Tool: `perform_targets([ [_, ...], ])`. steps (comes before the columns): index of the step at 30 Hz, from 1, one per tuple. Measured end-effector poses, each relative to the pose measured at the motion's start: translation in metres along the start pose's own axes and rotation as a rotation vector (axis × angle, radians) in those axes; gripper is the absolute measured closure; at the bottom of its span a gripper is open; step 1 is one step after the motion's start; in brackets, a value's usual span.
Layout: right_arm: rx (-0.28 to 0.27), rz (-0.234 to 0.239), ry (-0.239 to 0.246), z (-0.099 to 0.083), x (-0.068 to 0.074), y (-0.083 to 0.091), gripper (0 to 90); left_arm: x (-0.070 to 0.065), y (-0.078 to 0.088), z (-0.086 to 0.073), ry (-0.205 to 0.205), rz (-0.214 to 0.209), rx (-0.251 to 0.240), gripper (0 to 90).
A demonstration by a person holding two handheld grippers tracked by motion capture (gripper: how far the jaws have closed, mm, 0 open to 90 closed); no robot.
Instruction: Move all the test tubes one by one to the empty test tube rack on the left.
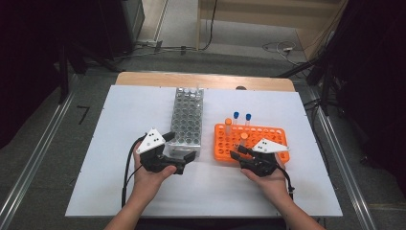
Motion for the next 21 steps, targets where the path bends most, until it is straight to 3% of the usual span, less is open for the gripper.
perform_targets([
  [8,-0.058,-0.061,0.018,-0.004,-0.001,-0.002,73.8,-0.008,-0.007,-0.006,0.005,-0.024,0.009,0.0],
  [12,-0.058,-0.056,0.013,-0.003,-0.002,-0.002,74.0,-0.016,-0.011,-0.009,-0.023,-0.042,0.023,0.0],
  [21,-0.115,-0.067,0.006,0.010,0.000,0.015,74.1,-0.023,-0.008,-0.010,-0.021,-0.058,0.011,0.1],
])
Point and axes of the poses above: each handheld gripper's, and its own axes: y roughly backward along the jaws, z roughly out of its top, x roughly to its left, the point moved 7 cm from there along -y, roughly forward along the jaws, and after that the axes turned 2 degrees about x, right-handed, at the moved point
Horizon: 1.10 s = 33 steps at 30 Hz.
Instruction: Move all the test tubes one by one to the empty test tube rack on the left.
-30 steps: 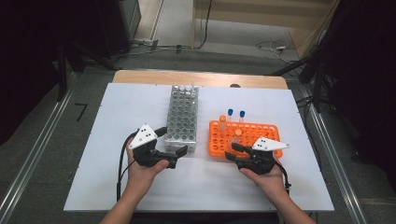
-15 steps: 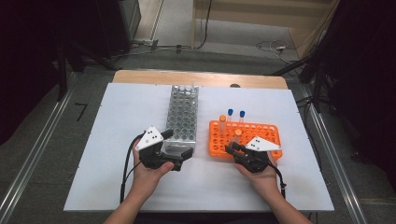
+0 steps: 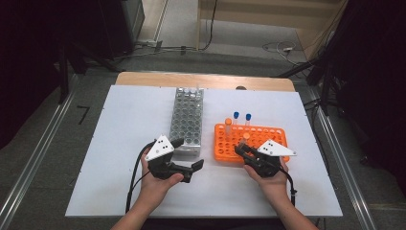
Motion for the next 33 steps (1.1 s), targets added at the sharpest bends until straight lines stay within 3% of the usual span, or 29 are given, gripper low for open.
perform_targets([
  [6,-0.032,0.023,-0.002,0.008,0.009,0.012,74.1,-0.006,0.002,0.002,-0.011,-0.013,-0.014,3.8],
  [14,-0.004,0.122,0.026,0.007,0.032,0.010,74.1,-0.016,0.002,0.005,-0.020,-0.061,-0.023,10.7],
  [25,0.066,0.256,0.077,-0.001,0.073,-0.003,74.2,-0.032,-0.005,0.005,-0.038,-0.133,-0.010,36.3],
  [33,0.086,0.305,0.098,-0.002,0.090,-0.007,74.1,-0.042,-0.014,0.000,-0.073,-0.128,0.026,50.7],
])
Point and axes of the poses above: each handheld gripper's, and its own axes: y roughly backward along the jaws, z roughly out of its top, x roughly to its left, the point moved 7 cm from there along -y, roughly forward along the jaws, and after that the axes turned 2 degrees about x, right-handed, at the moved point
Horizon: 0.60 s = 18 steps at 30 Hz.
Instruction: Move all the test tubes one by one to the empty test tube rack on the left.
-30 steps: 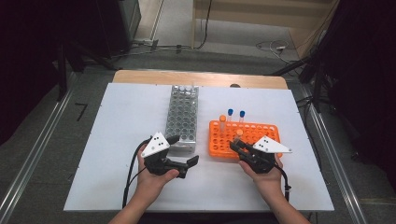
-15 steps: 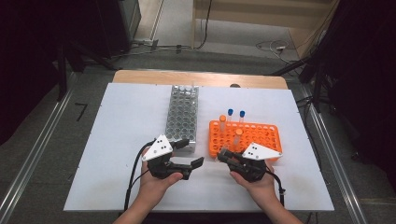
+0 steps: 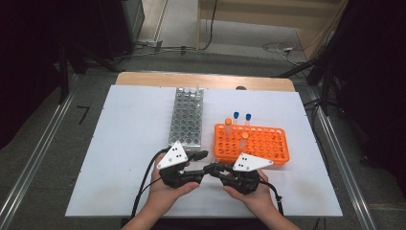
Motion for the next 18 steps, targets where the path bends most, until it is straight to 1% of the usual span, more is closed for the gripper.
perform_targets([
  [2,0.004,0.014,0.011,0.0007,0.0047,-0.0016,74.1,-0.0023,-0.0027,-0.0009,-0.003,-0.011,0.007,56.7],
  [4,0.001,0.023,0.015,0.0016,0.0072,-0.0020,74.1,-0.0031,-0.0046,-0.0022,-0.008,-0.013,0.020,62.4],
  [6,0.002,0.027,0.018,0.0021,0.0090,-0.0020,74.2,-0.0038,-0.0054,-0.0027,-0.008,-0.018,0.023,66.6],
  [7,0.002,0.027,0.018,0.0021,0.0090,-0.0020,74.2,-0.0045,-0.0054,-0.0026,-0.009,-0.025,0.021,66.6],
  [8,0.006,0.032,0.015,0.0020,0.0094,-0.0019,74.2,-0.0051,-0.0054,-0.0026,-0.015,-0.029,0.021,70.8],
  [11,0.007,0.038,0.013,0.0018,0.0089,-0.0016,74.1,-0.0062,-0.0057,-0.0026,-0.025,-0.027,0.027,73.6],
  [18,0.008,0.050,0.006,0.0019,0.0090,-0.0009,74.1,-0.0055,-0.0049,-0.0019,-0.028,-0.020,0.021,75.2],
])
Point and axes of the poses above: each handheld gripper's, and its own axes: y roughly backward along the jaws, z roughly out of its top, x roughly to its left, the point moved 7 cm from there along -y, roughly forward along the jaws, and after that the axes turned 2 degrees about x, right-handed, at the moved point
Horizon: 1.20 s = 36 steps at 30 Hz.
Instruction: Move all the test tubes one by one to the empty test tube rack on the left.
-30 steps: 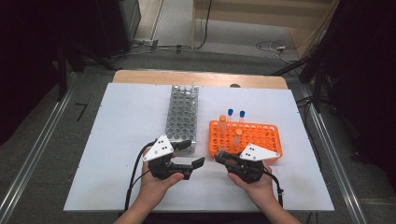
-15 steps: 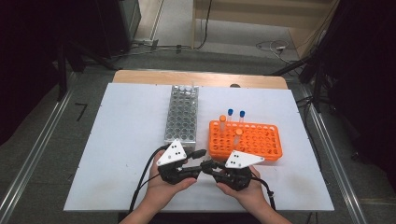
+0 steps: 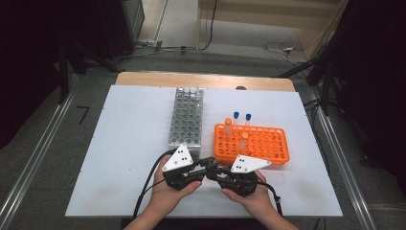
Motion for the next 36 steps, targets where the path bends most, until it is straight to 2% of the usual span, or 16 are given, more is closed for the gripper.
perform_targets([
  [6,-0.013,0.022,-0.008,0.001,-0.001,0.002,73.4,0.001,0.001,0.002,0.012,-0.009,-0.012,76.0],
  [9,-0.020,0.025,-0.009,0.002,-0.001,0.003,71.5,0.001,0.002,0.005,0.007,0.002,-0.021,76.1],
  [11,-0.033,0.030,-0.010,0.003,-0.002,0.006,65.2,0.002,0.002,0.006,0.007,0.008,-0.023,76.1],
  [12,-0.033,0.030,-0.010,0.003,-0.002,0.006,65.2,0.003,0.003,0.007,0.008,0.010,-0.022,76.1],
  [13,-0.040,0.031,-0.011,0.004,-0.002,0.009,60.6,0.004,0.003,0.008,0.012,0.013,-0.028,76.0],
  [18,-0.069,0.039,-0.011,0.005,-0.006,0.020,53.7,0.009,0.007,0.011,0.014,0.024,-0.032,76.1],
  [21,-0.081,0.016,-0.009,0.002,-0.014,0.034,45.9,0.015,0.009,0.014,0.019,0.033,-0.035,76.1],
  [30,-0.078,-0.056,-0.019,-0.013,-0.036,0.061,31.3,0.030,0.014,0.019,0.025,0.070,-0.038,76.0],
  [33,-0.081,-0.083,-0.043,-0.018,-0.045,0.071,27.6,0.038,0.016,0.023,0.029,0.086,-0.045,76.0],
  [36,-0.090,-0.115,-0.066,-0.023,-0.055,0.082,24.0,0.045,0.018,0.028,0.016,0.116,-0.058,76.1],
])
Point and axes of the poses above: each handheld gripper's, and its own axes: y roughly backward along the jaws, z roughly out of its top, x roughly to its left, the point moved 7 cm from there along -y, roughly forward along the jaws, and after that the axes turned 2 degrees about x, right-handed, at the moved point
